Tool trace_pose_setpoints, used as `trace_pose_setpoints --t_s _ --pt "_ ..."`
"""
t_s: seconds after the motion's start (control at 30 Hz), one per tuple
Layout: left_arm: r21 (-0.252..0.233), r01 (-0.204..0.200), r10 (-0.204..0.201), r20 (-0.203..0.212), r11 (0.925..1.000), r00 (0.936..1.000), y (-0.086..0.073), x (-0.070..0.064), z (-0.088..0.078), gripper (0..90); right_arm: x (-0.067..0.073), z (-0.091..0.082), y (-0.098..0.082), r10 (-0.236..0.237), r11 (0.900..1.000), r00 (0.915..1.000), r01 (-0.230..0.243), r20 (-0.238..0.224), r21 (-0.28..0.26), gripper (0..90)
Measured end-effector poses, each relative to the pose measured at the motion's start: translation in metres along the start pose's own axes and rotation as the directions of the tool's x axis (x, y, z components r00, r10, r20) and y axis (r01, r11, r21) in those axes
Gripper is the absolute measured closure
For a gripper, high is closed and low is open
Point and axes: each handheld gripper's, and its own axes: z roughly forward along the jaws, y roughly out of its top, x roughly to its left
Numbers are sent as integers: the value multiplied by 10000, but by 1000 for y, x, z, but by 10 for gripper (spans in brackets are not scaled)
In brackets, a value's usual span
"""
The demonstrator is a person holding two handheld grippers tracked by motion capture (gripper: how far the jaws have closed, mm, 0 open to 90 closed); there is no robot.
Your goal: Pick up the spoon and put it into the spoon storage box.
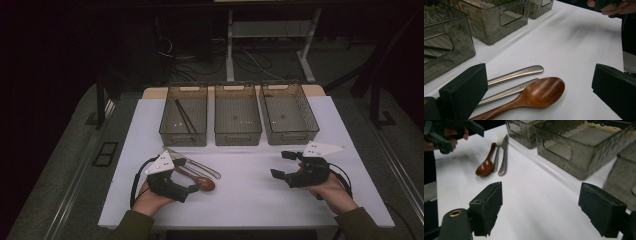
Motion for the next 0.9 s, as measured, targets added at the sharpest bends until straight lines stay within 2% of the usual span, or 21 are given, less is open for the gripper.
trace_pose_setpoints --t_s 0.17,0.5,0.7,0.9 --pt "-43 36 -36 -25 10000 10000 0 1 -1 0 0 -7 -18 -19 9999 9990 12 439 171 180" --pt "-21 72 -73 -65 10000 10000 -1 3 -3 0 -3 -18 -45 228 9991 9959 -259 875 346 180" --pt "36 53 -52 -259 10000 9997 1 2 -3 10 -2 -19 -49 -15 9987 9957 -32 921 506 180" --pt "160 -122 130 -519 9998 9986 6 6 -5 101 1 -20 -50 -46 9987 9964 3 841 508 180"
